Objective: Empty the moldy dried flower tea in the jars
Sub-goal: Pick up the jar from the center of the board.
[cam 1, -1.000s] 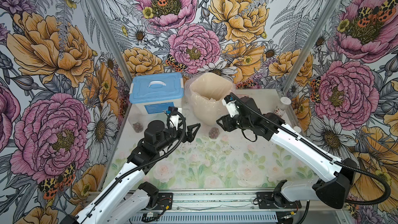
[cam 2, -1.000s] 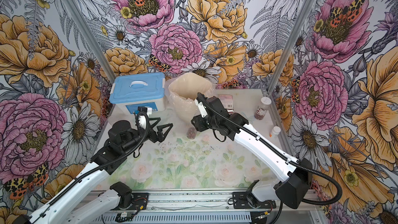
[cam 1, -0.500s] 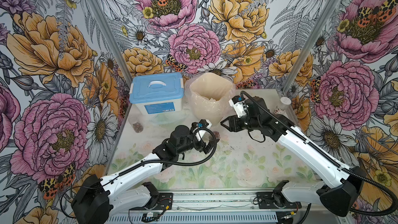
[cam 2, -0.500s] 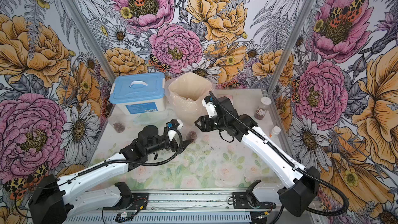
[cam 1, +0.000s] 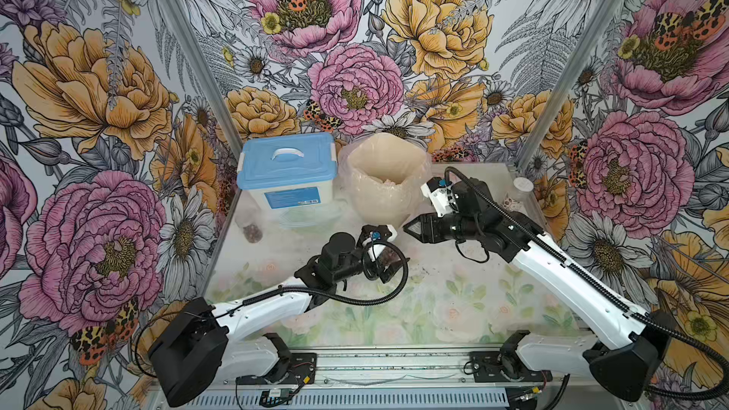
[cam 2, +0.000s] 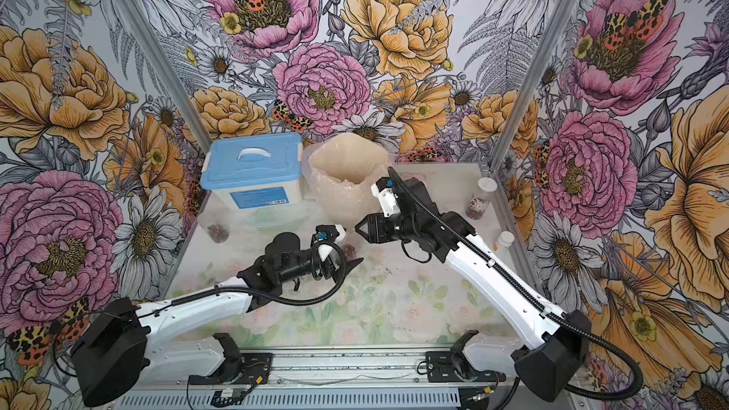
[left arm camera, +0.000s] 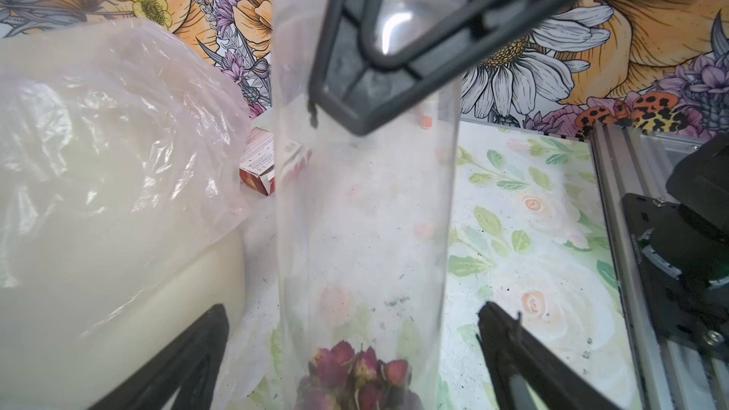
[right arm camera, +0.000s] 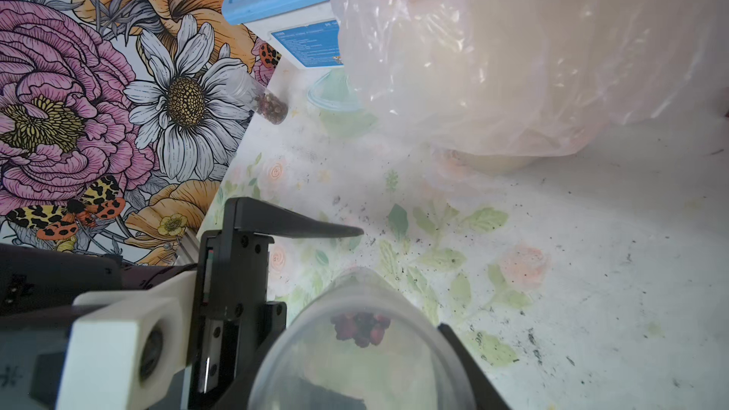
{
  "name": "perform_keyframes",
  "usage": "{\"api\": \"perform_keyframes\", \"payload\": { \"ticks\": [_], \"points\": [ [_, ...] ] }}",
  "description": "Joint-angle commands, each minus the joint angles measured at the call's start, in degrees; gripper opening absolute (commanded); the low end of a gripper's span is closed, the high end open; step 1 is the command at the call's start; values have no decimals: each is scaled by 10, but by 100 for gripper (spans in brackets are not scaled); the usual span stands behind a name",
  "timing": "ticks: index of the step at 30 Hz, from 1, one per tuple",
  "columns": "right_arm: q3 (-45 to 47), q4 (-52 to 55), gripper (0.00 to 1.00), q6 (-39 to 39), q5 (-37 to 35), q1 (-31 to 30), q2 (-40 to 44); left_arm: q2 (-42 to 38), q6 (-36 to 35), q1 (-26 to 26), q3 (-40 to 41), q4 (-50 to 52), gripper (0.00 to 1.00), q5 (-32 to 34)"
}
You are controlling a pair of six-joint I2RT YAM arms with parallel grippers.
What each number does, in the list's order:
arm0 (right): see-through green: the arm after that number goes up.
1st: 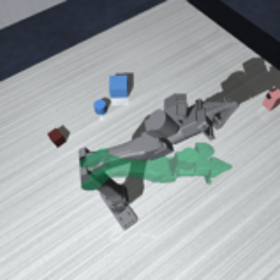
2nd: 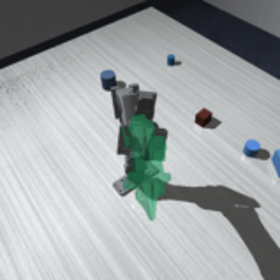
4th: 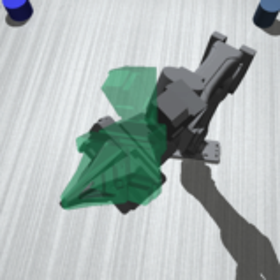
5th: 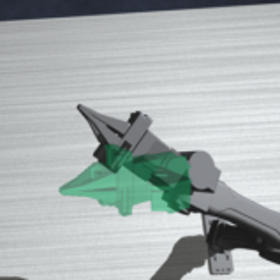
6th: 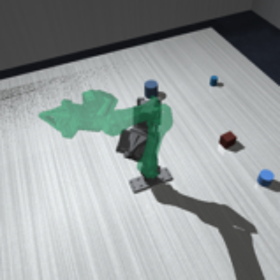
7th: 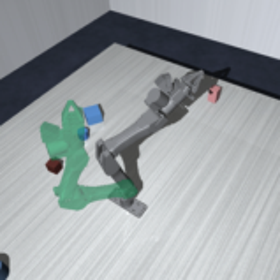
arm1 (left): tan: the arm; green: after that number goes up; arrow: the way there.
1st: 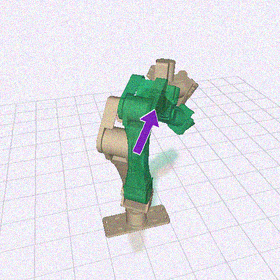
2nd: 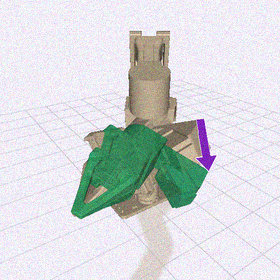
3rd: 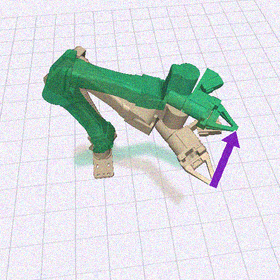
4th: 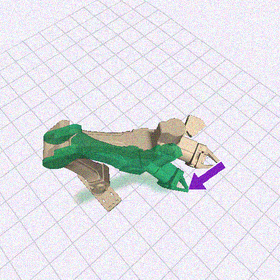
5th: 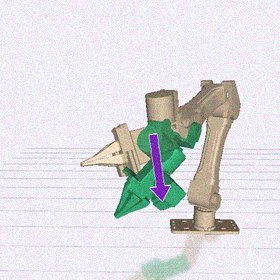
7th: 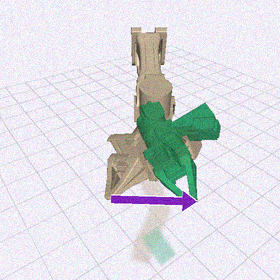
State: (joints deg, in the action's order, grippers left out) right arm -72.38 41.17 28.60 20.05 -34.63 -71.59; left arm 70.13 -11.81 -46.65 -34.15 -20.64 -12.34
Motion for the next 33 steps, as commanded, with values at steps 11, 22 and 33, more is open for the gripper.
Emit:
{"api": "perform_keyframes", "payload": {
  "ticks": [11, 22, 33],
  "points": [
    [-6, -13, 35, 25, 17, -11, 7, 45, -10, 0, -3, -83, 90, 12],
    [-5, -14, 35, 28, 13, -15, 3, 55, 22, 1, -12, -71, 70, 23],
    [-14, -14, 51, 24, 7, -15, 0, 30, 3, -6, 2, -71, 49, 55]
  ]
}}
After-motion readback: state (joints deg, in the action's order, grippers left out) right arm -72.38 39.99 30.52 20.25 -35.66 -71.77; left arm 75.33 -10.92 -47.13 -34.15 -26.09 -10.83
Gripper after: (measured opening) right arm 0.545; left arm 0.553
